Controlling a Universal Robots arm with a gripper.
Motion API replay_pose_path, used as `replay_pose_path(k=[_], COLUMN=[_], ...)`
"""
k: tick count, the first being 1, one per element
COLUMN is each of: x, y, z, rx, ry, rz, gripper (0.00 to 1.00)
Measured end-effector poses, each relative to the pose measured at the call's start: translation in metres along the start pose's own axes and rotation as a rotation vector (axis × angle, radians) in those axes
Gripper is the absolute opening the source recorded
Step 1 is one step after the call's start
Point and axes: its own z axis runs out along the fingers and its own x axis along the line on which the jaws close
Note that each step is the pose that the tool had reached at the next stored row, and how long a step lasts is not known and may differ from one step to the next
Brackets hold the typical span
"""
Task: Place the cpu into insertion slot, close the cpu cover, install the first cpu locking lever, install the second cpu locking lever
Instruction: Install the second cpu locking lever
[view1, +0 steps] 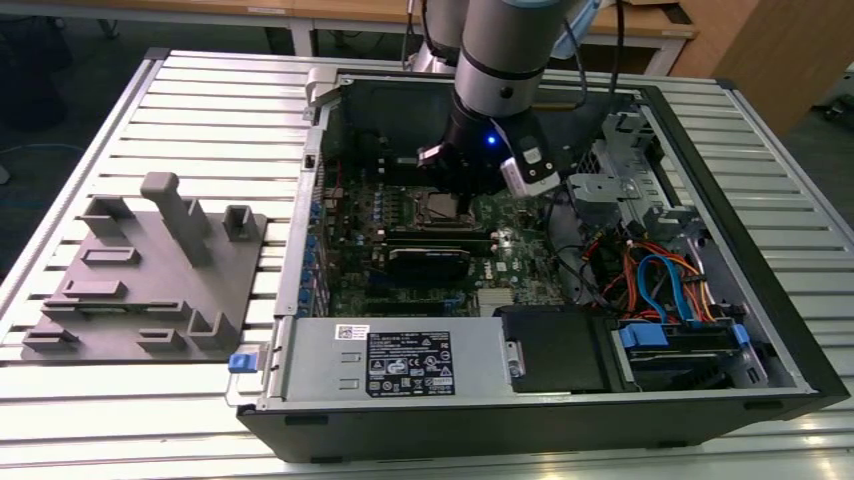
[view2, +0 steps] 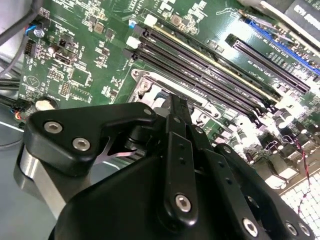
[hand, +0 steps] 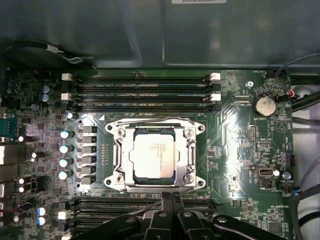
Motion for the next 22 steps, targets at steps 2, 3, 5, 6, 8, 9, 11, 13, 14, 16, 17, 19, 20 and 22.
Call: replay_pose_path(k=[2, 3, 5, 6, 8, 9, 11, 13, 14, 16, 17, 19, 20, 22], x=[0.0022, 0.0032, 0.0042, 0.0045, 0.0048, 0.0049, 0.0048, 0.0049, 0.0051, 0.0065, 0.0074, 0.0092, 0.0100, 0.0108], y=[-0.0002, -0.0004, -0.0013, -0.0024, -0.0054, -0.0073, -0.0110, -0.0142, -0.0151, -0.0158, -0.0160, -0.0162, -0.0164, -0.0169], z=[0.0003, 0.0004, 0.0005, 0.0004, 0.0002, 0.0001, -0.0002, -0.0004, -0.0004, 0.0000, 0.0003, 0.0009, 0.0010, 0.0011], rx=[-0.0012, -0.0020, -0.0048, -0.0072, -0.0142, -0.0189, -0.0312, -0.0433, -0.0479, -0.0523, -0.0538, -0.0568, -0.0579, -0.0607], ry=[0.0001, 0.0002, 0.0002, 0.0002, 0.0003, 0.0005, 0.0007, 0.0011, 0.0013, 0.0021, 0.0031, 0.0060, 0.0079, 0.0126], rz=[0.000, 0.000, 0.000, 0.000, 0.000, 0.000, -0.001, -0.001, -0.001, -0.001, -0.001, -0.001, 0.000, 0.000], gripper=[0.10, 0.10, 0.10, 0.10, 0.10, 0.10, 0.10, 0.10, 0.10, 0.10, 0.10, 0.10, 0.10, 0.10])
